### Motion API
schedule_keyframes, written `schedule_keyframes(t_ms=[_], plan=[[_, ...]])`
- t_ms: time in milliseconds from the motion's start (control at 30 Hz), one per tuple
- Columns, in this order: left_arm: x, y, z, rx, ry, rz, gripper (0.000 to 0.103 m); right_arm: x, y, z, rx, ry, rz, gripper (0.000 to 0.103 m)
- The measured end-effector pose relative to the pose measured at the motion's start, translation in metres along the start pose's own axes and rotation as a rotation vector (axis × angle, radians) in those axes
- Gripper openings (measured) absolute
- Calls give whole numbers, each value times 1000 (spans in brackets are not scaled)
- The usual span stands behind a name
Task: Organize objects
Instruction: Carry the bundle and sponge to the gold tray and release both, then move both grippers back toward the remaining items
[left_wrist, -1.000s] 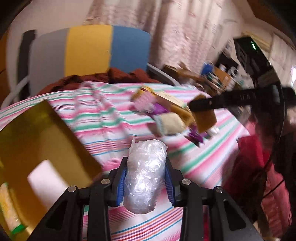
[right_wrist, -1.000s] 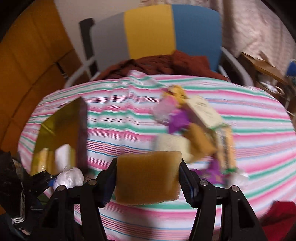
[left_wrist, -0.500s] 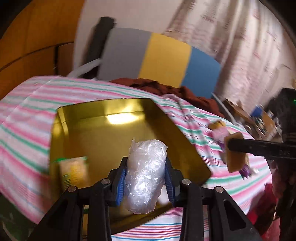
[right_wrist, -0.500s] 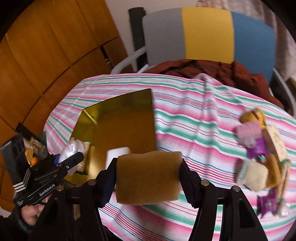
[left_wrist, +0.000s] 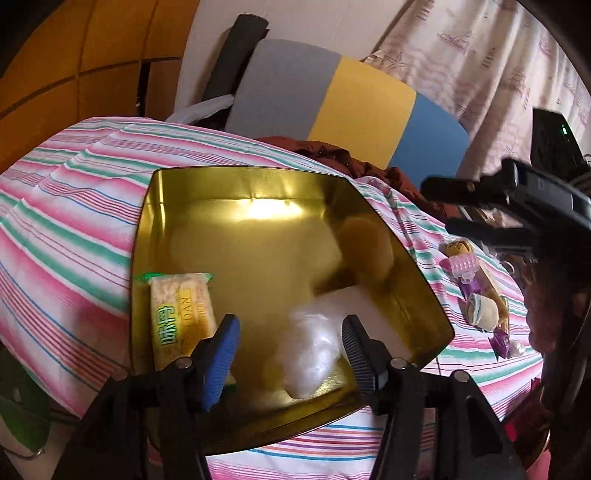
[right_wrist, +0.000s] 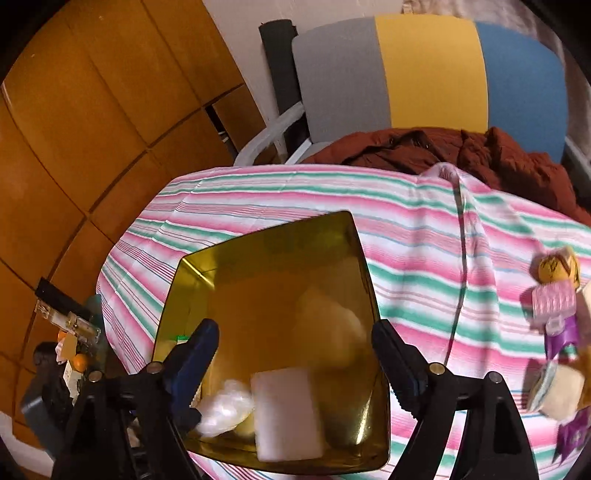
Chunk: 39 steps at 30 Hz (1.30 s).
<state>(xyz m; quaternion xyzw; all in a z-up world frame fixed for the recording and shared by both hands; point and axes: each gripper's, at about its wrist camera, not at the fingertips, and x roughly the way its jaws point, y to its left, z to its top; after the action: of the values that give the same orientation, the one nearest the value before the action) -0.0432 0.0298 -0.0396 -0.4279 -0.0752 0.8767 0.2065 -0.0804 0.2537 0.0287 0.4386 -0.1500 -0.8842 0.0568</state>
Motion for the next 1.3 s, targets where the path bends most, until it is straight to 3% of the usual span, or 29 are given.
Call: schedule_keyframes(t_ms=[367, 767, 1300], plan=[[-21, -7, 6, 10, -68, 96, 58, -4, -7, -42, 15, 18, -22, 92], [-29, -17, 5, 52, -78, 183, 58, -18, 21, -66, -119, -60, -137, 96], [-29, -37, -2, 122, -73, 166, 58, -38, 11, -81, -132, -123, -217, 101]])
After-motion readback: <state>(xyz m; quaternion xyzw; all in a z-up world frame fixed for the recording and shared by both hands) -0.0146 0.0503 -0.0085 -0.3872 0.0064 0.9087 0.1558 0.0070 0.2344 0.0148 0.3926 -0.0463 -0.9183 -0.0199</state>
